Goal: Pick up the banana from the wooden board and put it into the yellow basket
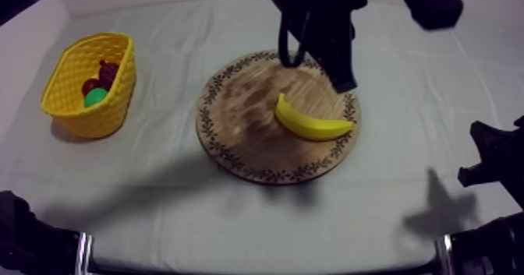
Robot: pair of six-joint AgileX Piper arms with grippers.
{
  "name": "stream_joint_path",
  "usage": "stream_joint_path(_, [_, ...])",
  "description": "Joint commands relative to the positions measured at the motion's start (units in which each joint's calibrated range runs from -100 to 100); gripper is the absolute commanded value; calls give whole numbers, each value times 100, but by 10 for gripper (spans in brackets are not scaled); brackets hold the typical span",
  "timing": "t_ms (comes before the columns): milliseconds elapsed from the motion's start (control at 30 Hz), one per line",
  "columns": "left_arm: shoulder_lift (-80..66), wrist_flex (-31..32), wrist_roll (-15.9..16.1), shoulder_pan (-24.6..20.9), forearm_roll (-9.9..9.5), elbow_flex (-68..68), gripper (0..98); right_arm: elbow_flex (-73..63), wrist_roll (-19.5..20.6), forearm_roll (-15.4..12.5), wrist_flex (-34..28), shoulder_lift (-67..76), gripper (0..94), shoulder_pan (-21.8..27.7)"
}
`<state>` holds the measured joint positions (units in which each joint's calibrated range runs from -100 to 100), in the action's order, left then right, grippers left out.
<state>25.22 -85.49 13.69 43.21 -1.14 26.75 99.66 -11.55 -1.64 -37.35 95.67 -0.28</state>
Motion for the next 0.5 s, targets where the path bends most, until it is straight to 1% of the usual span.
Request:
stream_joint_path(0, [11, -104, 890, 1, -59, 43, 0, 1, 0, 1, 1, 0, 3, -3])
stream_joint_path(100, [20, -183, 1137, 18, -166, 87, 0, 1, 0, 1, 1, 0, 3, -3])
stream_joint_path(200, [35, -301, 1273, 50, -291, 125, 5, 1, 0, 1, 1, 0, 3, -3])
stream_joint_path(267, [43, -381, 1339, 73, -335, 149, 31, 1, 0, 1, 1, 0, 3, -3])
stream_joint_path(367, [48, -440, 1413, 90, -325, 148, 121, 1, 2, 1, 1, 0, 3, -3])
stream_joint_path(467, [50, -461, 1425, 101, -315, 123, 247, 1, 4, 1, 1, 0, 3, -3])
